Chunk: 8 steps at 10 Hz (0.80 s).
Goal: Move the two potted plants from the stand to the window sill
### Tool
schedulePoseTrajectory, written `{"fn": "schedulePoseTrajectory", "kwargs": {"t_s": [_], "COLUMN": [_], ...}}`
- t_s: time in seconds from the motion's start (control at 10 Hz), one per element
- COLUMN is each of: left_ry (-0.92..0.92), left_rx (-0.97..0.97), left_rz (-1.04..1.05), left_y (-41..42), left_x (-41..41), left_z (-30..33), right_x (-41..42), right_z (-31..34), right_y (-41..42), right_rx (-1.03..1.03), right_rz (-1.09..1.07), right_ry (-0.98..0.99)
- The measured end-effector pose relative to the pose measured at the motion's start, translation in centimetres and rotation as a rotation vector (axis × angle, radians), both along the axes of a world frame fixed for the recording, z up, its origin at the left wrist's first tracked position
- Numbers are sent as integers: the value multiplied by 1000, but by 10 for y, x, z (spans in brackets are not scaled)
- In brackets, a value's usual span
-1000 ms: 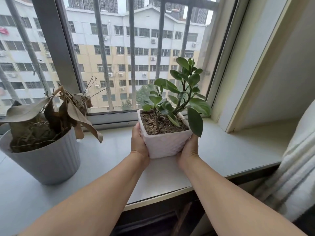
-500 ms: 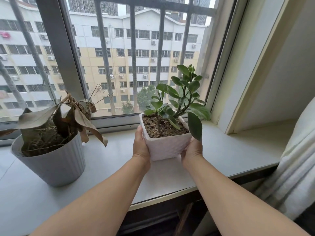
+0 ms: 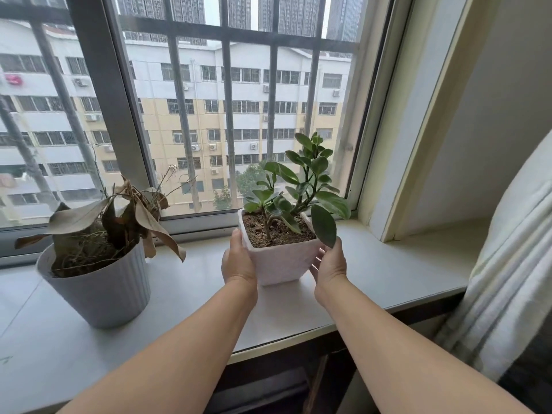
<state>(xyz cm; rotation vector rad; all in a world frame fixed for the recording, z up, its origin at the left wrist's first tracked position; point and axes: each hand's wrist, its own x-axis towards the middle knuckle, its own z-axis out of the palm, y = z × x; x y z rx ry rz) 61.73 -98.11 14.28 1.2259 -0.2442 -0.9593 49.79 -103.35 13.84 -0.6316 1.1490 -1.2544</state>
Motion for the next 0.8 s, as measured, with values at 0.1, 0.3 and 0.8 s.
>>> {"fn": "schedulePoseTrajectory", "kwargs": {"t_s": [0.1, 0.3, 0.8], "left_ry": [-34, -89, -309], "left_rx": [-3, -30, -47], "left_rz": [19, 51, -60], "left_y": [7, 27, 102], "left_x": [-4, -14, -34], "left_z": [7, 20, 51], "right_x": [-6, -17, -20], "right_z": [1, 11, 54], "right_y": [9, 33, 138], "right_rx": [11, 20, -68], "right_rz": [20, 14, -68], "right_ry": [52, 96, 113]}}
